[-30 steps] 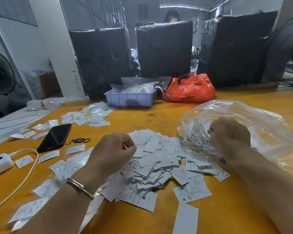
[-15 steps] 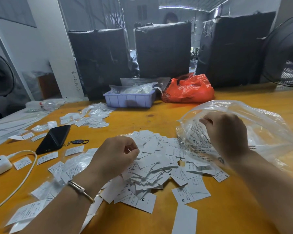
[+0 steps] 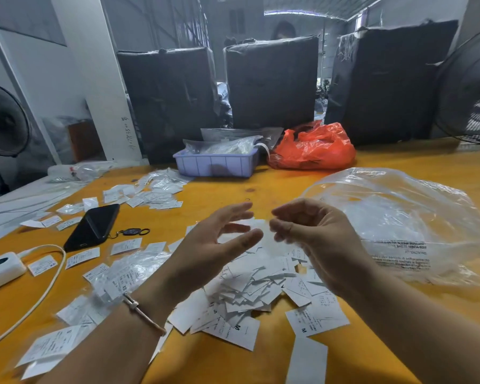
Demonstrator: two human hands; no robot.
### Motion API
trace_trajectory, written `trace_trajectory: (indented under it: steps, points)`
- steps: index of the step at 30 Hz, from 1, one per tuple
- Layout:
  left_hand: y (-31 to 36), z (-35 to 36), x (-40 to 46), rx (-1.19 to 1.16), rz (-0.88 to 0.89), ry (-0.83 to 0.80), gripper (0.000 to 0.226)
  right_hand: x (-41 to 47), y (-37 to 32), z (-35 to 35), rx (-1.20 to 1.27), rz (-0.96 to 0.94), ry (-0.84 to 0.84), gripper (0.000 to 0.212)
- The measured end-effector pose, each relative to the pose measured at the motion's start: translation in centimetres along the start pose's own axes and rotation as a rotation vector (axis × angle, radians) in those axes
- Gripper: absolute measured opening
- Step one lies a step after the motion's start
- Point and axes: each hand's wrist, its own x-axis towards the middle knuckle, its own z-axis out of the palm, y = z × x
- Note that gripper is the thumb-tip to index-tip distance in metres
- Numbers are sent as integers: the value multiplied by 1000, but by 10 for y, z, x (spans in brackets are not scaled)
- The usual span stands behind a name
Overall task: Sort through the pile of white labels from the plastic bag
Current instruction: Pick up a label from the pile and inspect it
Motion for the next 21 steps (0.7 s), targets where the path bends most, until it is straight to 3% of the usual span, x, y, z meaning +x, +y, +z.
trace_trajectory:
  steps: [4,8,12,16,21]
  points:
    - [5,4,-2,-147,-14,-114,44,-1,2,3,14,-9,-67,28]
    - [5,3,-3,-162,16,-54,25,-1,2,1,-22,18,-62,35]
    - [1,-1,-2,-163,-15,12,27,1,0,-4,-66,31,-38,40]
    - [3,2,-2,-70,-59,-81,31,-1,2,-3,-157,-52,-14,31]
    - [3,2,-1,-61,-51,-55,15,-5,7,4,-296,-149,-31,26]
